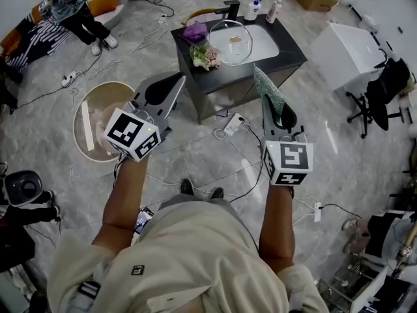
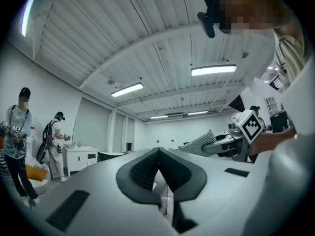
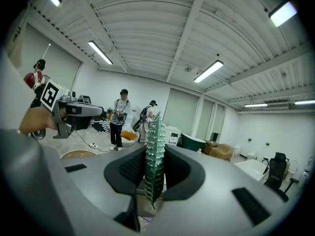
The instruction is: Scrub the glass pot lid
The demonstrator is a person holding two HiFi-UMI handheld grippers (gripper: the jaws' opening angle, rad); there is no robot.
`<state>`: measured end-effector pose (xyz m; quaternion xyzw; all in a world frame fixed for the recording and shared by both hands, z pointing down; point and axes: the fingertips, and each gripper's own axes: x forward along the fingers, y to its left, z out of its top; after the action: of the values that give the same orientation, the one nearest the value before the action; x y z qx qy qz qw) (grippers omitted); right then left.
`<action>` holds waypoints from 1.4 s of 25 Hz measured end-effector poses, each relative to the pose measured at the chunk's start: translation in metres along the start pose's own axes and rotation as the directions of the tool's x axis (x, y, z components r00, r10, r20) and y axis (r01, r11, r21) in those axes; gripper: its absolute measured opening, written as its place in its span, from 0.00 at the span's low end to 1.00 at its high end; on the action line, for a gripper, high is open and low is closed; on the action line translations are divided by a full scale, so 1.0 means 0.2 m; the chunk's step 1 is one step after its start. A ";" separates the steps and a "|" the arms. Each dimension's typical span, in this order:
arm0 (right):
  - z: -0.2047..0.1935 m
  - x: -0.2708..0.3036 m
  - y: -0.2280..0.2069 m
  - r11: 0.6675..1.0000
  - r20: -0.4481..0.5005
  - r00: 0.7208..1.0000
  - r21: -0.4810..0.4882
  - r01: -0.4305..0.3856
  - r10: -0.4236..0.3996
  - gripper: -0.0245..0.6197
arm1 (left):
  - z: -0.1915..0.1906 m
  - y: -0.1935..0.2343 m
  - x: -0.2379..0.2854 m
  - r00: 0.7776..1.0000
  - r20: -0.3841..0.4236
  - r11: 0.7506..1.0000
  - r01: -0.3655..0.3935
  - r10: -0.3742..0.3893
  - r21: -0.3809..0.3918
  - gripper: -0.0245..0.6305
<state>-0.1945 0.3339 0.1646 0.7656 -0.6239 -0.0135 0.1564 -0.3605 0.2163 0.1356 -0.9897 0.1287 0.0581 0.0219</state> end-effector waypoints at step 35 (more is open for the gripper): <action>-0.12 0.64 -0.61 0.978 0.076 0.988 0.151 -0.142 0.132 0.17 | -0.28 0.19 0.70 0.993 -0.076 0.995 -0.093 0.091 -0.022 0.06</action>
<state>-0.0443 0.2371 0.1792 0.7299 -0.6789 0.0212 0.0762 -0.2297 0.1411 0.1723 -0.9844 0.1742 0.0233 0.0018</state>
